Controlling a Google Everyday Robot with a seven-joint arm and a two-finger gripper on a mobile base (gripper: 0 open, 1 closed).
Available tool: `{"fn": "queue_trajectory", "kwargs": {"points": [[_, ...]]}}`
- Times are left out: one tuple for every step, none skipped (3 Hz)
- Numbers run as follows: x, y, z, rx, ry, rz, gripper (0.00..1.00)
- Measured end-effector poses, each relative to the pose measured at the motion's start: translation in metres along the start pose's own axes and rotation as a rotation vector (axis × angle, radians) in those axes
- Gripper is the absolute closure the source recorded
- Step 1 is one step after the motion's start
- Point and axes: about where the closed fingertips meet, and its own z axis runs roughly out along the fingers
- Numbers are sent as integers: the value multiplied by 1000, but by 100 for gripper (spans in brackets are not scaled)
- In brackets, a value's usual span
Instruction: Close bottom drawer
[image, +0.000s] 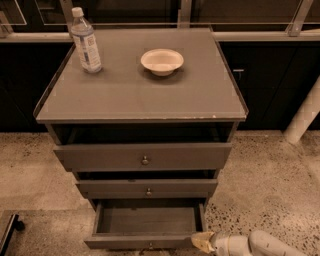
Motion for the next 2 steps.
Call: {"fn": "queue_trajectory", "kwargs": {"points": [[27, -10, 9, -21, 4, 73, 100], [60, -17, 29, -67, 15, 168, 100]]}}
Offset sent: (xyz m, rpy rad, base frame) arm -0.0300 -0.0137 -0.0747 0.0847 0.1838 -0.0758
